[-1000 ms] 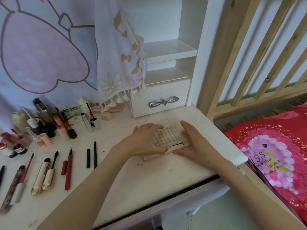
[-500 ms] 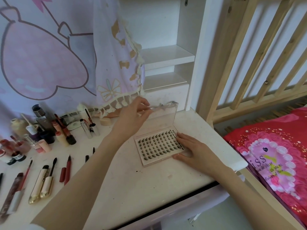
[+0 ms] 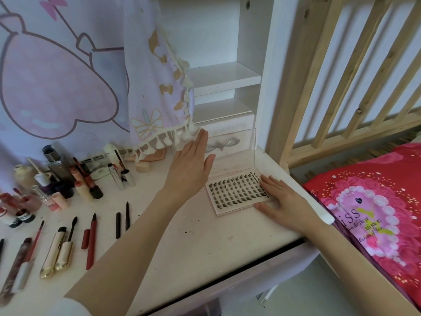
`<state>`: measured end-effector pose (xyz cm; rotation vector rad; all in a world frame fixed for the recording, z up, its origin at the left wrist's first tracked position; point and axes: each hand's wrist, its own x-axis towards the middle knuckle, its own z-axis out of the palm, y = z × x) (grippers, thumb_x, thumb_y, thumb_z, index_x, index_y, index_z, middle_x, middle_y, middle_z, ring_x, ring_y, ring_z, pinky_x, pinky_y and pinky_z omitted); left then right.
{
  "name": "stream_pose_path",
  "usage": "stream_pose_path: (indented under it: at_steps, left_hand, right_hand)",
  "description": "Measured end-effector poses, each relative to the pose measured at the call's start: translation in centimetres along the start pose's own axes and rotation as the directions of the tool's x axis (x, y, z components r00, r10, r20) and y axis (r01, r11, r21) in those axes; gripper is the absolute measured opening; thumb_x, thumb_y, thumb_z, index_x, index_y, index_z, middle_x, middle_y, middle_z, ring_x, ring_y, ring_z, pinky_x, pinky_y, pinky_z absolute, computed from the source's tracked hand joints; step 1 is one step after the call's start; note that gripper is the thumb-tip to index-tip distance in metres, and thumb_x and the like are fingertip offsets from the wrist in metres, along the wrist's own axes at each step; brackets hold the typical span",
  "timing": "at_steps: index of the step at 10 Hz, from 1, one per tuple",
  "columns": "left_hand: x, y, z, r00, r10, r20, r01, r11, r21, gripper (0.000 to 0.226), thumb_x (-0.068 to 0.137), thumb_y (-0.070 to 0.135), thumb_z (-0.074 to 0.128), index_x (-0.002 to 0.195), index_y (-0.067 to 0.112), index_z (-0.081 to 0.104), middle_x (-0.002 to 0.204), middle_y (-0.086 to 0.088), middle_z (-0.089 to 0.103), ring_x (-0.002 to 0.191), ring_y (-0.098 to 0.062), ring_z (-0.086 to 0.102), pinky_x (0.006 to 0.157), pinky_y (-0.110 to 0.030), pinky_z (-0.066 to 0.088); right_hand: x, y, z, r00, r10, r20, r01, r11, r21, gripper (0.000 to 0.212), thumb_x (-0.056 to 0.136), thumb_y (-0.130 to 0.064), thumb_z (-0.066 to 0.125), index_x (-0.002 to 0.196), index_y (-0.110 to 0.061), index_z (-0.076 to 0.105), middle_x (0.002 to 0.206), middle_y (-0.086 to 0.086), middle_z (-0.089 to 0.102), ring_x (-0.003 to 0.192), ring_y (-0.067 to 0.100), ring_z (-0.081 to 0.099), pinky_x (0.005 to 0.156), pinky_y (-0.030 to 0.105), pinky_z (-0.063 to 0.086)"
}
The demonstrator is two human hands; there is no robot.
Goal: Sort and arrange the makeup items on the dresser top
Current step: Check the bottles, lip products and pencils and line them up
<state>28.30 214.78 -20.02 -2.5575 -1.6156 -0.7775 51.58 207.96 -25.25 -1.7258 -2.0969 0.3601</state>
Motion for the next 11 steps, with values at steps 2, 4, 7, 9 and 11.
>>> stream_pose_path:
  at_steps: [2, 4, 7, 9, 11]
  left_hand:
    - [0.7, -0.1, 0.2, 0.997, -0.034, 0.063, 0.021, 0.98, 0.198, 0.063, 0.096, 0.046, 0.018, 0.145, 0.007, 0.024, 0.155, -0.008, 0.014, 0.138, -0.026, 0.024, 0.103, -0.045, 0.03]
    - [0.4, -0.1, 1.1, 0.984, -0.071, 0.164, 0.038, 0.979, 0.201, 0.059, 0.099, 0.041, 0.023, 0.148, 0.012, 0.005, 0.157, -0.004, -0.008, 0.143, -0.023, 0.0, 0.111, -0.041, 0.013]
    - [0.9, 0.6, 0.8, 0.975, -0.089, 0.203, 0.06, 0.987, 0.147, 0.064, 0.099, 0.042, 0.023, 0.148, 0.014, -0.007, 0.156, -0.009, -0.012, 0.143, -0.025, -0.008, 0.113, -0.043, 0.005]
    - [0.4, -0.4, 0.8, 0.978, -0.041, 0.207, 0.018, 0.993, 0.113, 0.064, 0.099, 0.041, 0.025, 0.147, 0.013, -0.006, 0.155, -0.008, -0.015, 0.144, -0.024, -0.008, 0.116, -0.039, -0.001]
    - [-2.5, -0.9, 0.6, 0.98, -0.075, 0.187, 0.05, 0.99, 0.136, 0.06, 0.1, 0.034, 0.027, 0.148, 0.012, -0.002, 0.154, -0.01, -0.017, 0.142, -0.026, -0.016, 0.115, -0.04, -0.005]
  right_hand:
    - [0.2, 0.4, 0.2, 1.0, 0.017, 0.016, -0.017, 0.999, -0.038, 0.069, 0.092, -0.048, 0.047, 0.148, -0.018, 0.021, 0.155, -0.01, 0.01, 0.139, -0.004, 0.003, 0.109, 0.012, -0.006]
    - [0.4, 0.8, 0.7, 0.998, 0.039, 0.048, -0.033, 0.993, -0.117, 0.078, 0.089, -0.065, 0.028, 0.15, -0.018, 0.013, 0.157, -0.009, 0.005, 0.144, 0.003, 0.001, 0.115, 0.02, -0.005]
    - [0.4, 1.0, 1.1, 0.995, 0.076, 0.069, -0.06, 0.977, -0.206, 0.086, 0.081, -0.073, 0.015, 0.15, -0.023, 0.002, 0.157, -0.013, -0.003, 0.143, 0.002, -0.005, 0.117, 0.026, -0.006]
    - [0.4, 0.6, 0.9, 0.996, 0.064, 0.068, -0.051, 0.981, -0.186, 0.077, 0.089, -0.063, 0.026, 0.151, -0.024, 0.004, 0.158, -0.01, -0.001, 0.144, 0.003, -0.003, 0.118, 0.026, -0.005]
    - [-0.2, -0.2, 0.8, 0.997, 0.034, -0.069, -0.043, 0.991, -0.124, 0.07, 0.093, -0.056, 0.034, 0.149, -0.021, 0.013, 0.158, -0.004, 0.001, 0.145, 0.011, 0.003, 0.115, 0.023, -0.008]
